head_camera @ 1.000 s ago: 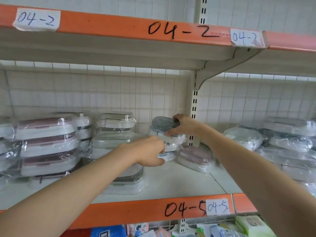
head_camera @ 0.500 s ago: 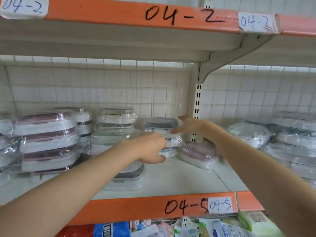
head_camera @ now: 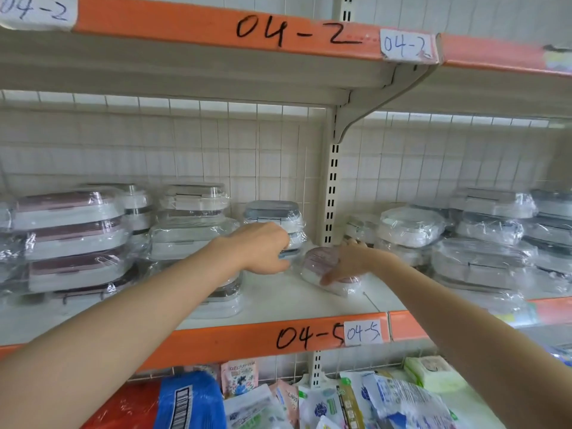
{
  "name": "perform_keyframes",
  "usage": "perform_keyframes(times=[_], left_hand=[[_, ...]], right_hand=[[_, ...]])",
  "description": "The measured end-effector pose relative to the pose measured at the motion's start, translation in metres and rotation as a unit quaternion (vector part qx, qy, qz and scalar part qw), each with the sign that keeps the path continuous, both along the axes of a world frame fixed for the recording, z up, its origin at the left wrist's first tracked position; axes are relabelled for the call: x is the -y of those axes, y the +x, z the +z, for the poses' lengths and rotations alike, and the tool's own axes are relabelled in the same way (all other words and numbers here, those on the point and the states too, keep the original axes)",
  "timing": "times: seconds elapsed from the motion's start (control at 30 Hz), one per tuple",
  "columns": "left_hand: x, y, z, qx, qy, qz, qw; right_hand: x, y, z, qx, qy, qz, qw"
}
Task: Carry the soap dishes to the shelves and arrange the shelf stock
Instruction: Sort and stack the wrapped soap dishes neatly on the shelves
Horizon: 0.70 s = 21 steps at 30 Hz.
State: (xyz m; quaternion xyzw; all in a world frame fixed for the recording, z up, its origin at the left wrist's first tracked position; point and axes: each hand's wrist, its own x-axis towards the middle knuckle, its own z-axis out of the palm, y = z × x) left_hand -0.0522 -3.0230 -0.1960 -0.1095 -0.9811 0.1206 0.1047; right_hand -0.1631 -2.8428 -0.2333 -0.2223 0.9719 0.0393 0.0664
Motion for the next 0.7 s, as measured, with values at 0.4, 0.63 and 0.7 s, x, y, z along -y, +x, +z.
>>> perform_keyframes(times=[0.4, 0.63, 0.7], left_hand=[[0.035, 0.03, 0.037, -0.048, 0.135, -0.004, 0.99], [0.097, 0.07, 0.05, -0.093, 0.183, 0.025, 0.978], [0.113, 0.082, 0.044, -0.101, 0.167, 0.031, 0.98]], right_hand=[[-0.01, 0.048, 0.075, -0.025, -0.198, 0.076, 0.977], [0.062, 0.068, 0.105, -0.065, -0.278, 0.143, 0.948], [0.093, 0.07, 0.11, -0.088, -0.284, 0.165, 0.941]])
